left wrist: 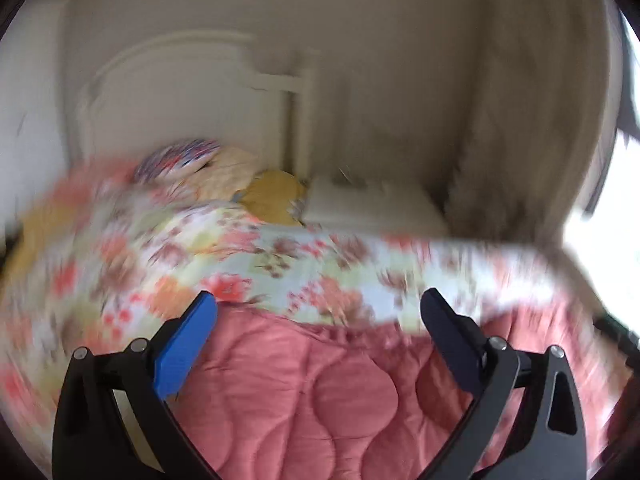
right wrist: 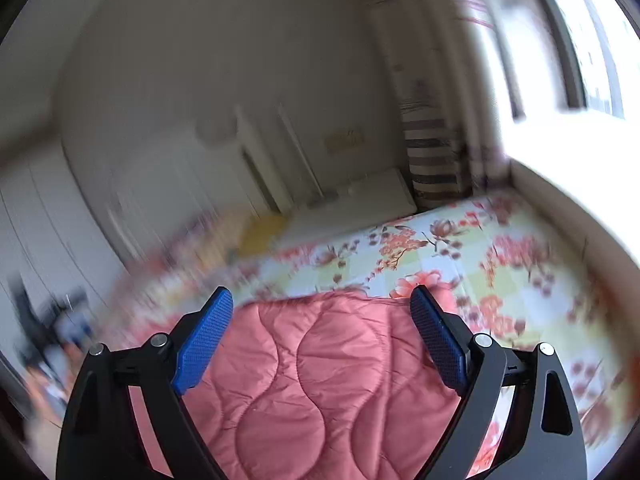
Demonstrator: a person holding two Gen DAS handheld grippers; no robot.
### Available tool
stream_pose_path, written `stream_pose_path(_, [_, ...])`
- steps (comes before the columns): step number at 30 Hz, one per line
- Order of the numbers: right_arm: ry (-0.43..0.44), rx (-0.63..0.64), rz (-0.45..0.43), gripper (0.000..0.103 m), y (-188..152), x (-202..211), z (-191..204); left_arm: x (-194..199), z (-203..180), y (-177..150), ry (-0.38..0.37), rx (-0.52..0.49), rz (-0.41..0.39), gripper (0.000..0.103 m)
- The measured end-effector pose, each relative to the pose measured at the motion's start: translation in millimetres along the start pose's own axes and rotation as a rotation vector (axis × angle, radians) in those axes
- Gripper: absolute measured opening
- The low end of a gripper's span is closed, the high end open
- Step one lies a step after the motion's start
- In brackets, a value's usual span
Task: Fold large clothes
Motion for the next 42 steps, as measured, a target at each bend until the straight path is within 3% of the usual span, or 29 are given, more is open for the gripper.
stream_pose_path(3, [-0.036,0.194,0.091,0.087,-24,-27,42,-41,-26,-23,0.073,-0.202,0.083,0.101])
stream_pose_path(7, [-0.122,0.391,0.227,0.087,-75,-69,52,-103,-7,-69,0.165,-0.344,0.195,0.101])
stream_pose_path(9, [-0.140,0.401,0.319,0.092,-103,-97,39,-127,12,-85,0.087,-0.240,0.267,0.101])
stream_pose_path(11, [-0.074,0.278,0.345,0.092,-105,-103,26,-135,25,-88,0.008,-0.119,0.297,0.101])
stream_pose_path(18, [-0.110,0.209,0.344,0.093,-107,-108,21,-138,55,-93,-0.135,0.132,0.308,0.101])
stream_pose_path(23, [-0.153,0.218,0.354,0.093,-99,-127,16,-134,55,-92,-0.131,0.137,0.302,0.101])
stream_pose_path(26, [-0.157,0.213,0.347,0.093,-100,-124,15,-132,58,-93,-0.116,0.140,0.295,0.101])
stream_pose_path(30, [-0.208,0.285,0.401,0.093,-95,-111,23,-134,57,-93,-0.088,0.113,0.306,0.101])
stream_pose_path(32, [-0.216,0.273,0.356,0.093,-79,-98,29,-134,57,-93,-0.084,0.112,0.304,0.101])
stream_pose_path(34, [-0.149,0.260,0.267,0.093,-55,-83,49,-133,57,-93,-0.083,0.113,0.300,0.101])
stream_pose_path(36, [-0.144,0.292,0.230,0.087,-44,-85,67,-133,58,-93,-0.086,0.117,0.300,0.101])
stream_pose_path(37, [-0.140,0.307,0.234,0.079,-45,-92,74,-133,58,-93,-0.087,0.119,0.301,0.101])
stream_pose_path(40, [-0.145,0.376,0.361,0.065,-79,-137,87,-133,61,-93,-0.091,0.137,0.299,0.101])
stream_pose_path(41, [-0.147,0.380,0.406,0.066,-95,-150,86,-133,62,-93,-0.095,0.144,0.299,0.101])
stream_pose_path(42, [-0.126,0.359,0.389,0.066,-99,-154,86,-133,62,-93,-0.098,0.147,0.300,0.101])
Point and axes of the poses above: each gripper's, at about its wrist camera, not at the fingertips, and x roughly against the way its jaws point, z to its left, y to its top, the point moved 8 cm from there along -x, roughly the way its jaws point, and after that the axes turned 6 degrees about -y, right-handed, at the moved point
